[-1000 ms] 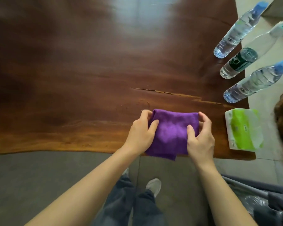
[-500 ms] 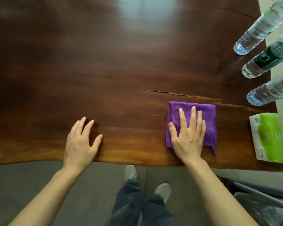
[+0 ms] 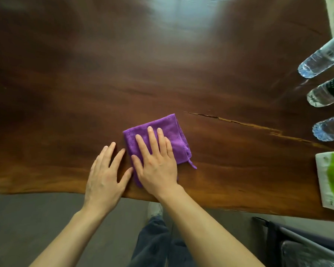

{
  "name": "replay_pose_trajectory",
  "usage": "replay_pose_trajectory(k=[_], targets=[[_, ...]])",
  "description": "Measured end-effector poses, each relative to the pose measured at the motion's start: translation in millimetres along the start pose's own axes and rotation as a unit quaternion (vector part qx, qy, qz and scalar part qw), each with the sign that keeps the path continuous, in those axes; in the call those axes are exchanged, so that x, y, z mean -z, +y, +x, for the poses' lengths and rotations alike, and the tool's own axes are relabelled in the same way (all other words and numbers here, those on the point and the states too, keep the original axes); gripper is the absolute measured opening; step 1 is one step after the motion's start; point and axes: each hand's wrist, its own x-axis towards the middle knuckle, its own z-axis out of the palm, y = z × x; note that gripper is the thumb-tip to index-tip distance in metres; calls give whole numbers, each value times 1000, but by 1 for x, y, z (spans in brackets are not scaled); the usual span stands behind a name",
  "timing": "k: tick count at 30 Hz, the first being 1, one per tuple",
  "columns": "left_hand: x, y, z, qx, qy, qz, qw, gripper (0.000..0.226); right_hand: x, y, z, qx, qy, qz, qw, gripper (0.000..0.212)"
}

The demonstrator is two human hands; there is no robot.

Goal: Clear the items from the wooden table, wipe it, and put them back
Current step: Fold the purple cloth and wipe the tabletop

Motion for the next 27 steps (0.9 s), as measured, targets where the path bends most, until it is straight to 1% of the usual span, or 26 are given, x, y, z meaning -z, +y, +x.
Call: replay_pose_trajectory(k=[2, 4, 10, 12, 15, 17, 20, 24, 27], targets=[[1, -1, 0, -7, 1, 3, 1000, 65, 5, 16, -2, 1, 5, -24, 1000, 60], [2, -1, 0, -6, -2, 5, 1000, 67, 12, 41, -6, -21, 13, -34, 999, 59], [3, 3, -1, 0, -9, -2, 1000, 70, 38, 143, -35, -163, 57, -50, 984, 57], [4, 2, -1, 1, -11, -3, 1000, 70, 47, 173, -45, -224, 64, -49, 971, 58], [4, 2, -1, 0, -11, -8, 1000, 70, 58, 205, -52, -331, 92, -30, 939, 65], [4, 2, -1, 0, -8, -13, 1000, 70, 63, 211, -47, -371, 113, -13, 922, 67], [4, 3, -1, -1, -5, -18, 1000, 69, 65, 199, -28, -359, 133, 10, 924, 64], [4, 3, 0, -1, -5, -18, 1000, 68, 54, 152, 10, -286, 122, 27, 950, 57], [4, 2, -1, 1, -5, -20, 1000, 66, 44, 107, 38, -224, 129, 59, 964, 53]])
